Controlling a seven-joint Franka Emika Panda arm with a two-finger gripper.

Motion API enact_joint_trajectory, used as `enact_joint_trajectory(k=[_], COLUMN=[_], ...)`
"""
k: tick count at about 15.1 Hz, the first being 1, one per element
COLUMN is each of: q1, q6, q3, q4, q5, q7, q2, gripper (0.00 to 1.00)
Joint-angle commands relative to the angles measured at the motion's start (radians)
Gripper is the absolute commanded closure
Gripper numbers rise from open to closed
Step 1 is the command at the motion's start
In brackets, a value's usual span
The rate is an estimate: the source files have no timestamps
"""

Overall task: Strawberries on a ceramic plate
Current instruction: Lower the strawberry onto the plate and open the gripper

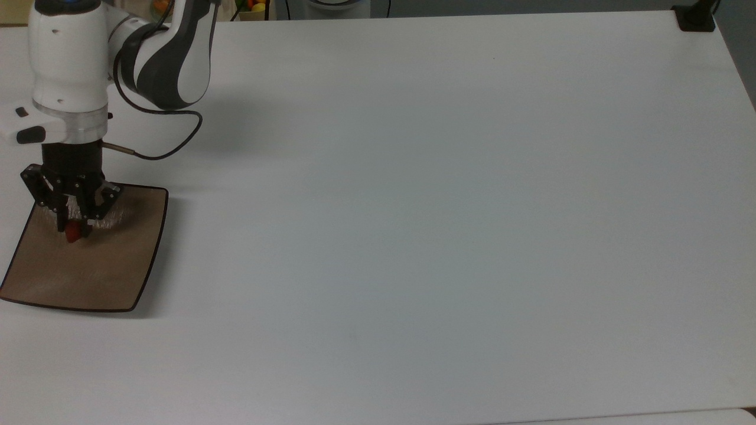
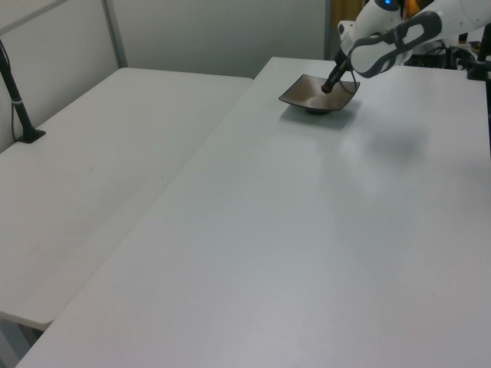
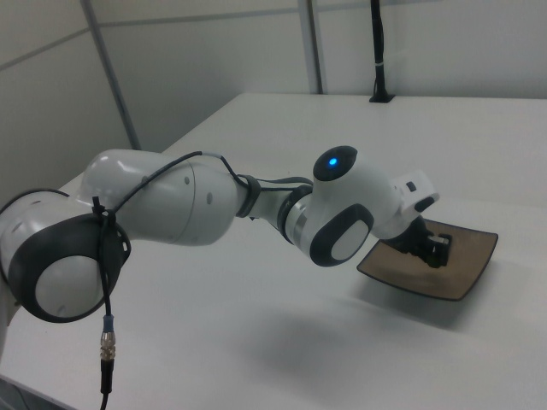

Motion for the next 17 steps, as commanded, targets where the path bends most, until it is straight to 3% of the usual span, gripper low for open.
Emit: enact_joint_trajectory(k=[1,4,10,11,12,13,14,17], q1=[-0.010,-0.007,-0.002,-0.001,-0.001,-0.001,-0.001,0.002], q6=[0.065,0.234,0.250,0.248,0.245,0.244,0.242,0.225], q3=[-0.002,0.007,0.028,0.034,0.037,0.037,0.039,0.045], q4=[0.045,0.016,-0.015,-0.020,-0.020,-0.018,-0.018,-0.027], q5=[0.066,0.107,0.107,0.107,0.104,0.104,0.107,0.106], q7=[-0.017,-0.017,-0.025,-0.025,-0.026,-0.025,-0.019,-0.019], q2=[0.028,0.048,0.048,0.048,0.048,0.046,0.045,0.016], gripper=[0.85,0.85,0.82,0.77,0.53,0.21,0.00,0.00])
